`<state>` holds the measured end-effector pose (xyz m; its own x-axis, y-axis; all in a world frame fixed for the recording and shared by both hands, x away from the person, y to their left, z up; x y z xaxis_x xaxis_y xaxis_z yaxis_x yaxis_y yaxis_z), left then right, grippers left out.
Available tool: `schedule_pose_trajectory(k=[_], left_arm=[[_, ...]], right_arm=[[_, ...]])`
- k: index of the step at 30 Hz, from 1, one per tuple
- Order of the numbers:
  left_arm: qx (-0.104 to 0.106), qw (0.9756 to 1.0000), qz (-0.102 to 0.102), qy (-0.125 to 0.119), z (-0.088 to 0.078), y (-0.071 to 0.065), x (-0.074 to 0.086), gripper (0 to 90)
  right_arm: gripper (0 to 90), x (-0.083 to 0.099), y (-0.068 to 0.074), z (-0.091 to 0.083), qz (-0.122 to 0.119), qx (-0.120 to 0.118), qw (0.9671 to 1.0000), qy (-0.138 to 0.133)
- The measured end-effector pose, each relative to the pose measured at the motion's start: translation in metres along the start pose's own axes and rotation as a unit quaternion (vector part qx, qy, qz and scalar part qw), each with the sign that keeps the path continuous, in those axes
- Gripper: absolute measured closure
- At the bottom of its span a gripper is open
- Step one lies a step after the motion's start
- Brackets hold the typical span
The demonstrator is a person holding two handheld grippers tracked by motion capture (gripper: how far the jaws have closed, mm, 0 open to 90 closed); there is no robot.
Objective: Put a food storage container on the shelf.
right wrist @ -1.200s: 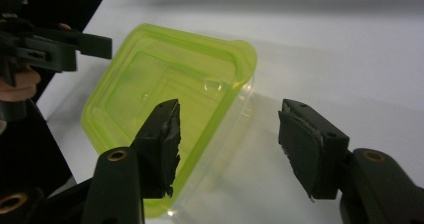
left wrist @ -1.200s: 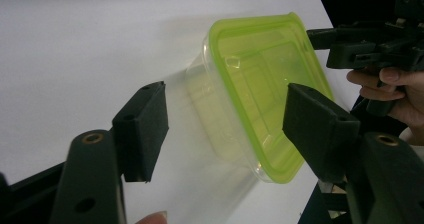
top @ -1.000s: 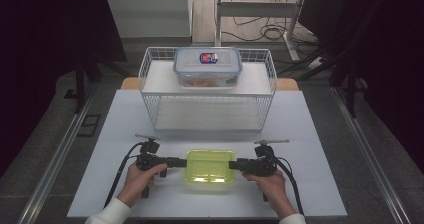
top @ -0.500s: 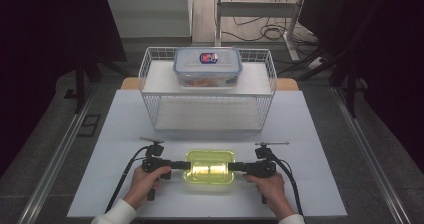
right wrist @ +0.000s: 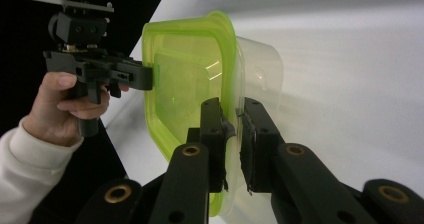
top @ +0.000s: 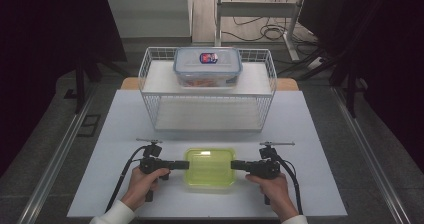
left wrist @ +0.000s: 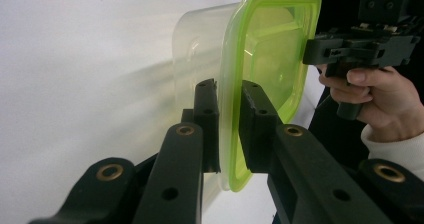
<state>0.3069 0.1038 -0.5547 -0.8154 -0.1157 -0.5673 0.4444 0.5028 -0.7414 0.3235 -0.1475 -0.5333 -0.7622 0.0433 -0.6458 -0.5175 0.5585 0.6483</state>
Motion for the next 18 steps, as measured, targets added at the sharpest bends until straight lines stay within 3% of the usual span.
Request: schedule_pose_trajectory(k=[5, 12, 18], left_arm=[[0.010, 0.9999, 0.009, -0.006, -0.005, -0.008, -0.003, 79.8], [0.007, 0.9988, 0.045, -0.017, -0.014, -0.022, -0.010, 79.5], [0.008, 0.9979, 0.058, -0.025, -0.019, -0.031, -0.014, 79.3]], right_arm=[[81.0, -0.003, 0.005, -0.004, -0.019, -0.009, 0.9998, -0.006], [80.7, -0.007, 0.013, -0.008, -0.048, -0.008, 0.9987, -0.010], [80.6, -0.012, 0.021, -0.011, -0.072, -0.010, 0.9972, -0.019]])
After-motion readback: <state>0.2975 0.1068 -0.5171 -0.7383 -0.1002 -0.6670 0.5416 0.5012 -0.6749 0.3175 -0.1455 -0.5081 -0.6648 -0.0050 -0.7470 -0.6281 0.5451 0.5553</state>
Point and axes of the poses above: each handheld gripper's, and its own axes: z roughly forward along the jaws, x roughly out of its underside, y roughly to its left, the point moved 7 cm from there along z, roughly forward along the jaws, and after that the axes turned 10 degrees about -y, right-handed, at the moved point
